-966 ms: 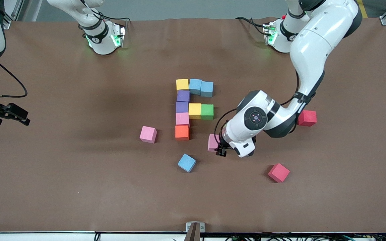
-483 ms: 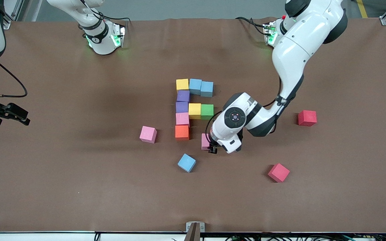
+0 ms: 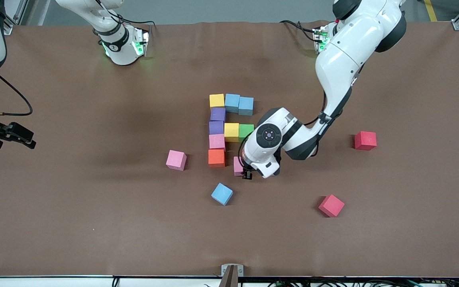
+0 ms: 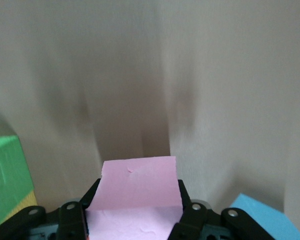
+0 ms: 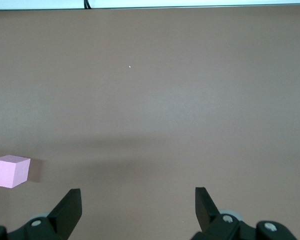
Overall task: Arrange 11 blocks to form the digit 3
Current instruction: 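Carry the light pink cube to the shape with the left gripper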
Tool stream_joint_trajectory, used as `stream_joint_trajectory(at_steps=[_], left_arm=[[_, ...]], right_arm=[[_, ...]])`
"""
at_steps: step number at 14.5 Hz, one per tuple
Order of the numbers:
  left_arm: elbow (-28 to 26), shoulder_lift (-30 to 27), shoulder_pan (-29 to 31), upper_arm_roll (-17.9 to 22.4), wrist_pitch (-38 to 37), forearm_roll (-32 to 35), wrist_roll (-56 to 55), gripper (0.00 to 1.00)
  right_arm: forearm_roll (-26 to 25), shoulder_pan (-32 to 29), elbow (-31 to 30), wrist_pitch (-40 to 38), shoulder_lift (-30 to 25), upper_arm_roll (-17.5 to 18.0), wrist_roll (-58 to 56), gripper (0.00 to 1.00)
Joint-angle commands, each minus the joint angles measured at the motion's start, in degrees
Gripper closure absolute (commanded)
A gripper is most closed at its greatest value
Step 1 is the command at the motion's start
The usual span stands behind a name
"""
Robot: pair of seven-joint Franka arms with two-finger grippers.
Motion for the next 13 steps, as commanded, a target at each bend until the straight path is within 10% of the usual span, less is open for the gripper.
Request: stream_joint_trajectory(at_steps=[1,13], left_arm=[[0.83,0.40,-1.50,0.92,1.33,-1.43,-1.67,0.84],[0.74,1.81,-3.34,1.01,1.34,-2.22,-1.24,0.84]], right_arm=[[0.43,-0.44,-1.48,-0.72,-1.69,0.15,-1.29,0.00],[0.43,-0.35,-1.39,-1.43,-1.69,0.15,-1.20,0.00]])
